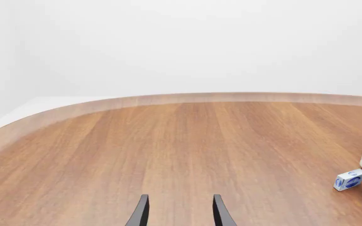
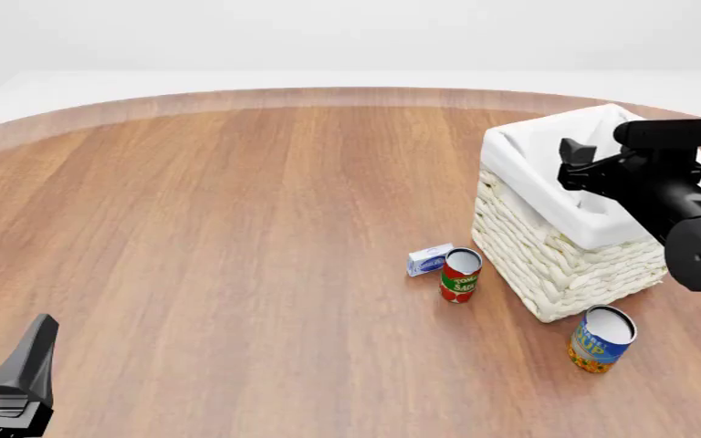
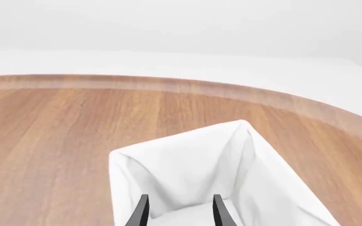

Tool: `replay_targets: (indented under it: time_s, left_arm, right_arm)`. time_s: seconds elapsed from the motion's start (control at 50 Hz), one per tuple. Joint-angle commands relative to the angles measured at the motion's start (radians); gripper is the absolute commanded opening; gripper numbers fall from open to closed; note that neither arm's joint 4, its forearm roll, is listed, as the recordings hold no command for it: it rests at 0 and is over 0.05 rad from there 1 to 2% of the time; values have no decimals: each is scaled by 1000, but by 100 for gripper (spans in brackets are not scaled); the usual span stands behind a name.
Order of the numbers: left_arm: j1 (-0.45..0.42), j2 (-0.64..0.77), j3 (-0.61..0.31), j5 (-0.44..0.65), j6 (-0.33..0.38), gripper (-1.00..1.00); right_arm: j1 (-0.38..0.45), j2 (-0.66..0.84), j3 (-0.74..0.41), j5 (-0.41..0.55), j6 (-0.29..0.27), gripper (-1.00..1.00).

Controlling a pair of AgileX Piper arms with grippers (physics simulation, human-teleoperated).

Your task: Pick up the ketchup, and put it in the basket.

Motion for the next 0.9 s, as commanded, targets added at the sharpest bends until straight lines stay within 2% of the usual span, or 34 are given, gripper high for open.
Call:
replay_targets:
  time_s: [0.02,0.9]
  left_arm:
    - [0,0,0,0,0,100]
    - [0,0,0,0,0,100]
  right_arm:
    - [5,-2,0,-3,1,100]
    - [7,-1,8,-12,10,100]
